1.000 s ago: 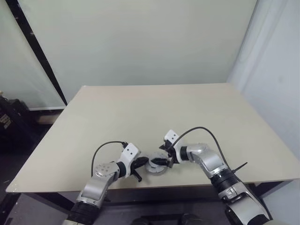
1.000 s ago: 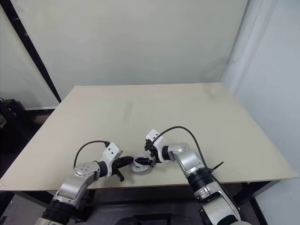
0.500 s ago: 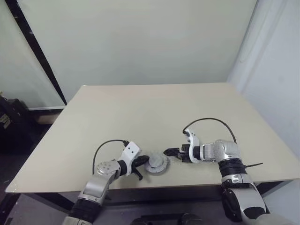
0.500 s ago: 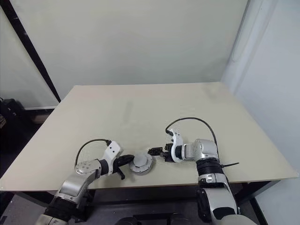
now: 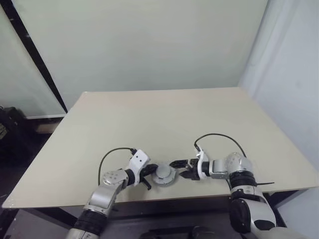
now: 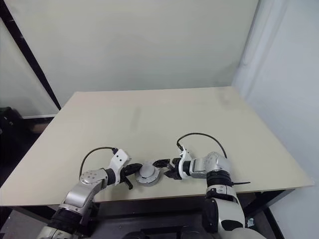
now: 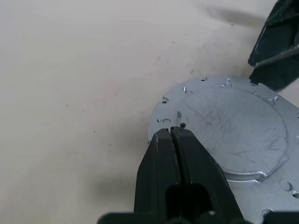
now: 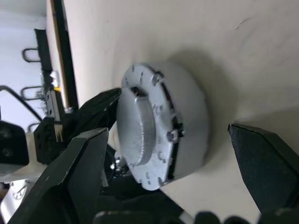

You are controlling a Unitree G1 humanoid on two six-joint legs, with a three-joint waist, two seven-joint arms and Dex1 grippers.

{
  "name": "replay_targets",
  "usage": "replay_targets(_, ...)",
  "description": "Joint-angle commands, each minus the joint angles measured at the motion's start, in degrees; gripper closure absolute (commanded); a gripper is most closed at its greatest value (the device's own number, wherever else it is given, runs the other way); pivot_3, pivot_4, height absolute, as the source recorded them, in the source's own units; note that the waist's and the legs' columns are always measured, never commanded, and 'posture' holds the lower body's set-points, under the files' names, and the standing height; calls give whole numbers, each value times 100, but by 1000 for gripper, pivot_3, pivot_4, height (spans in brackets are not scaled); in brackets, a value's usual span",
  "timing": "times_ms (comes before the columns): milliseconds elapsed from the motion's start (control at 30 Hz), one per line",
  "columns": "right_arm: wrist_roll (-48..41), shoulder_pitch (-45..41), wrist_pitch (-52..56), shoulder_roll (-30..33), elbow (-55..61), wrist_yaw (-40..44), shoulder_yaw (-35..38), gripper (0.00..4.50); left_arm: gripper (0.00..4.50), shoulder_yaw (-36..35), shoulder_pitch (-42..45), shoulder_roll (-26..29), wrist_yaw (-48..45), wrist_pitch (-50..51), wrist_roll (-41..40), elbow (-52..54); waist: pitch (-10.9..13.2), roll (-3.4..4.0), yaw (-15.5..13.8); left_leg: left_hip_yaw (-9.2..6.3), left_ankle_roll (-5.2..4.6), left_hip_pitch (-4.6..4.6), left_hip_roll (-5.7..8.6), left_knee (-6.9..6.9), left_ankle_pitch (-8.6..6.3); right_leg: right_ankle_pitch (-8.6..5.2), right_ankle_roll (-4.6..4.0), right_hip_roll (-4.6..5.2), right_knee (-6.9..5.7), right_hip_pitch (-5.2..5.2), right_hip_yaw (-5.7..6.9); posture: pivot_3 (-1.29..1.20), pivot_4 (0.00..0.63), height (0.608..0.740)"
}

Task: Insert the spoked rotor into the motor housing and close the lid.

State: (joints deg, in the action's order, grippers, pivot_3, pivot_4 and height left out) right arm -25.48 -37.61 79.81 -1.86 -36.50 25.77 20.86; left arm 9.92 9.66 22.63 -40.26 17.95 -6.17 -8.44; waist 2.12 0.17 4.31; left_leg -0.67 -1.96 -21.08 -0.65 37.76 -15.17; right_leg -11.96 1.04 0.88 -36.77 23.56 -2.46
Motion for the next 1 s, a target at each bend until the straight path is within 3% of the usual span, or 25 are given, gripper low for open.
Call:
replay_targets(33, -205, 68, 215, -236, -83, -80, -7, 26, 4500, 12, 37, 5, -19, -56, 27, 125, 0, 0, 10, 1, 0, 0, 0, 0, 0, 0, 0, 0, 0, 0, -2, 0, 0, 740)
replay_targets(500, -478, 267, 268, -744, -70, -613, 682, 26, 4500, -2, 24, -2, -8, -49, 28, 127, -1, -1, 132, -1, 0, 3, -2, -13, 0, 0, 1, 0, 1, 2, -1, 0, 0, 740)
replay_targets(700, -534, 246, 262, -779, -75, -789, 889, 2030, 4500, -27, 35, -18, -24, -50, 57, 107, 0, -1, 145, 0, 0, 3, -2, -20, 0, 0, 1, 0, 3, 6, -3, 0, 0, 740)
replay_targets(833, -566, 271, 252, -787, -47, -881, 899, 2911, 4500, -40, 49, -31, -31, -57, 71, 83, 0, 0, 162, -1, -1, 8, -4, -22, 1, 0, 1, -2, 1, 5, -3, 0, 0, 740)
replay_targets(1000, -650, 319, 200, -791, 1, -954, 887, 2979, 4500, -56, 60, -46, -35, -74, 81, 62, 0, 1, 160, 0, -1, 20, -7, -22, 0, 0, 0, -3, 0, -5, -2, 0, 0, 740)
